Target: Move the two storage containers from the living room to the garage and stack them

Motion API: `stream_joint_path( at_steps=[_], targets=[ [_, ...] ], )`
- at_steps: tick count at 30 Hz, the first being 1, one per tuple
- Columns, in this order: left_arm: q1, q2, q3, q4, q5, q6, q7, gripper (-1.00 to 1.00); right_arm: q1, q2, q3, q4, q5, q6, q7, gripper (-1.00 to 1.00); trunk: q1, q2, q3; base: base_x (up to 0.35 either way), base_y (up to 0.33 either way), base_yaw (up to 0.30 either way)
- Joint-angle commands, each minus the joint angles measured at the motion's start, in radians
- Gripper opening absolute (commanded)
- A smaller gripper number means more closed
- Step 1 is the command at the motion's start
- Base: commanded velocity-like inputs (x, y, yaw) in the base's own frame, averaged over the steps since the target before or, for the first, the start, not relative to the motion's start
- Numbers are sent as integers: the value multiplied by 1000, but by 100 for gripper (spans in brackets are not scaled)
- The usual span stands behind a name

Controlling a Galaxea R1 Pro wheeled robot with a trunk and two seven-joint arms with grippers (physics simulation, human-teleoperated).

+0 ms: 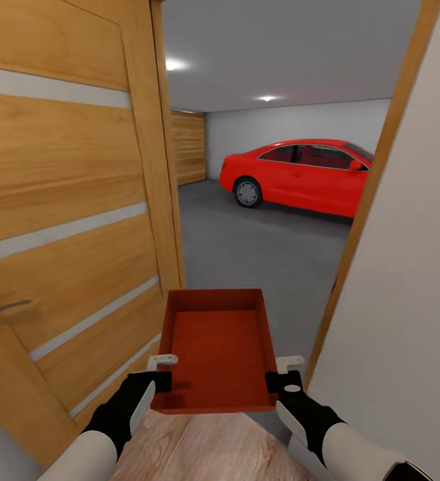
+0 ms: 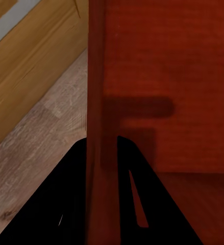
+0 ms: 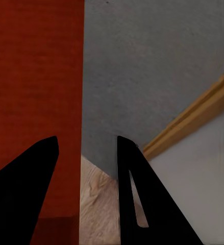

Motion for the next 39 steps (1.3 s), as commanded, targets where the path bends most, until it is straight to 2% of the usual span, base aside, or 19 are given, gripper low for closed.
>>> stream_joint_path(
  at_steps=[1,8,24,32,39],
  targets=[
    [-1,-1,11,-5,-32,-12,30,-100,0,18,4,-1,-14,5,-8,-100,0,-2,-2,0,0,-278],
    [-1,-1,11,-3,-32,-12,30,-100,-1,18,4,-1,-14,5,-8,-100,0,-2,-2,2,3,-266],
    [-1,-1,10,1,-32,-12,30,-100,-1,18,4,-1,-14,5,-8,-100,0,-2,-2,116,165,-25],
    [-1,-1,10,1,-32,-12,30,-100,-1,18,4,-1,-14,5,-8,-100,0,-2,-2,19,28,-249],
    [-1,-1,9,1,-32,-12,29,-100,-1,18,4,-1,-14,5,-8,-100,0,-2,-2,143,240,-61]
  ],
)
